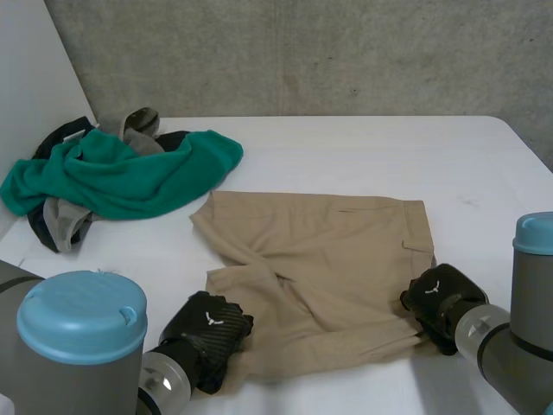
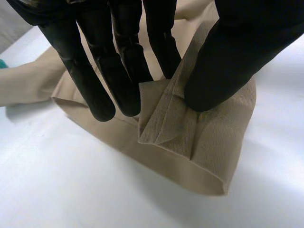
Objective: Fold the laundry.
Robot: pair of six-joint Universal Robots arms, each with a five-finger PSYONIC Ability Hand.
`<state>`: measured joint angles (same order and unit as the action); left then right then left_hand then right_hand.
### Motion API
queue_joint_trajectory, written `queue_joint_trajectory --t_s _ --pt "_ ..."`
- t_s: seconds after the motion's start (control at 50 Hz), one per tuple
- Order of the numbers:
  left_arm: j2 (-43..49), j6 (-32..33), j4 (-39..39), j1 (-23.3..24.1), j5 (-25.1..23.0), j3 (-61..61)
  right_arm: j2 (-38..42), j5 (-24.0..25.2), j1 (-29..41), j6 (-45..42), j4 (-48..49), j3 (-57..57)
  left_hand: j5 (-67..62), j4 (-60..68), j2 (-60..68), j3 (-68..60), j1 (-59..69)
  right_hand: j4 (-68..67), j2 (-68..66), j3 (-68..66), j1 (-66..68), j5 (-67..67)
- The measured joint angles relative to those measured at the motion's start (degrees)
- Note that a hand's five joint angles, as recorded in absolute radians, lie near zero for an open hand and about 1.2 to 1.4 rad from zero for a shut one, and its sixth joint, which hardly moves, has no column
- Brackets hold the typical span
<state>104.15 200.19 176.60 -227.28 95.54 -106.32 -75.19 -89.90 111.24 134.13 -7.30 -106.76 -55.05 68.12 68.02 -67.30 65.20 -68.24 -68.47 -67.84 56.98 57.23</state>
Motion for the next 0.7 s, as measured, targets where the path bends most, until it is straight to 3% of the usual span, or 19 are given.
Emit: queue_joint_trajectory --t_s 0.12,0.26,0.36,0.5,0.7 --pt "-2.89 1.20 -2.49 2.42 2.77 -1.32 -5.67 0.42 -0.15 -1.66 -6.85 -2.05 0.00 0.39 0.21 -0.15 0.00 0.00 0.00 0.00 0.00 0.00" --pt "-9.61 4.03 -14.59 6.16 3.44 -5.07 -14.24 1.11 -3.51 -8.91 -19.21 -4.20 0.00 0.42 0.23 -0.72 0.00 0.00 0.00 0.00 0.00 -0.02" --pt "-11.84 4.76 -17.51 7.52 3.56 -4.43 -16.38 3.63 -6.24 -11.84 -21.33 -2.93 -1.19 0.43 0.42 -0.73 0.00 0.00 0.00 0.00 0.00 -0.03" --pt "-10.59 6.36 -11.26 5.06 3.86 1.24 -12.13 9.05 -7.98 -11.88 -16.44 1.26 -2.52 0.43 0.45 -0.73 0.00 0.00 0.00 0.00 0.00 -0.03" --pt "1.40 11.37 1.35 0.51 4.08 12.06 -2.59 7.92 -7.65 -8.49 -9.13 8.09 -2.52 0.45 0.53 -0.75 0.00 0.00 0.00 0.00 0.00 -0.03"
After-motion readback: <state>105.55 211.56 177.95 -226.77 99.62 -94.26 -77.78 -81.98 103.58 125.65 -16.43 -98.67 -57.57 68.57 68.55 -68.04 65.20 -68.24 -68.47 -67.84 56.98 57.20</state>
